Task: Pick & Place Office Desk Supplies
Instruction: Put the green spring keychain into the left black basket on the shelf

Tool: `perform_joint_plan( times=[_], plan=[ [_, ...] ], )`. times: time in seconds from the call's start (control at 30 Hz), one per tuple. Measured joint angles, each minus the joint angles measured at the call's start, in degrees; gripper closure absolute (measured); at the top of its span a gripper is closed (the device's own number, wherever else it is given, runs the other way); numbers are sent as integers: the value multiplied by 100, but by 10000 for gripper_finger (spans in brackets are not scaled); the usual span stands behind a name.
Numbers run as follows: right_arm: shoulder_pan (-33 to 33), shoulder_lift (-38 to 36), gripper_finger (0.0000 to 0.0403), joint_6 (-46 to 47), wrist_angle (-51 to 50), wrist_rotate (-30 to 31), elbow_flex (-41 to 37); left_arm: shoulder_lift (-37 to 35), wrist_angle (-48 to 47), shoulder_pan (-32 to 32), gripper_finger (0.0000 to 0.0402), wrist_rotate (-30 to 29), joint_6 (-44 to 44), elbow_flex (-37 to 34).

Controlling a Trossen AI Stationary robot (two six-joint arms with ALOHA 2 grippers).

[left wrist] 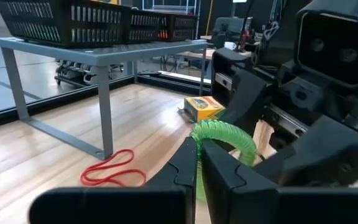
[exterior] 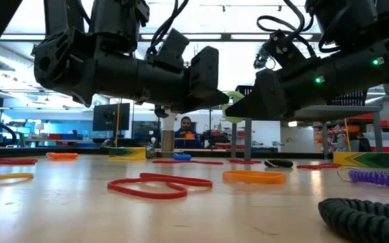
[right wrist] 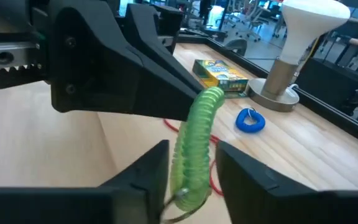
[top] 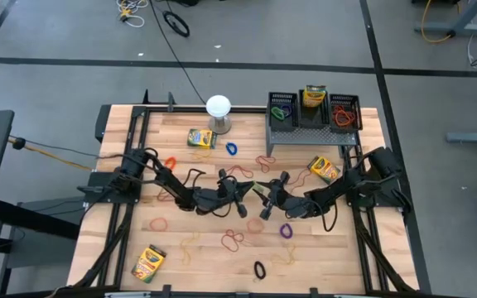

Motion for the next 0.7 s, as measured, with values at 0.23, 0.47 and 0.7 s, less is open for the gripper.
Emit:
perform_joint_plan(
  times=[0.23,0.47,0.7],
  plan=[
    [46,0,348,-187,29,14,-1,0,0,-16,366,-17,191,-4],
    [254,-39,384,-578,11,372,-3,-348,-121,-312,288,-262,836,-146],
    [314,-733,376,-1034,-326,485,-8,-1118,57,-400,221,-93,761,-1327]
  ],
)
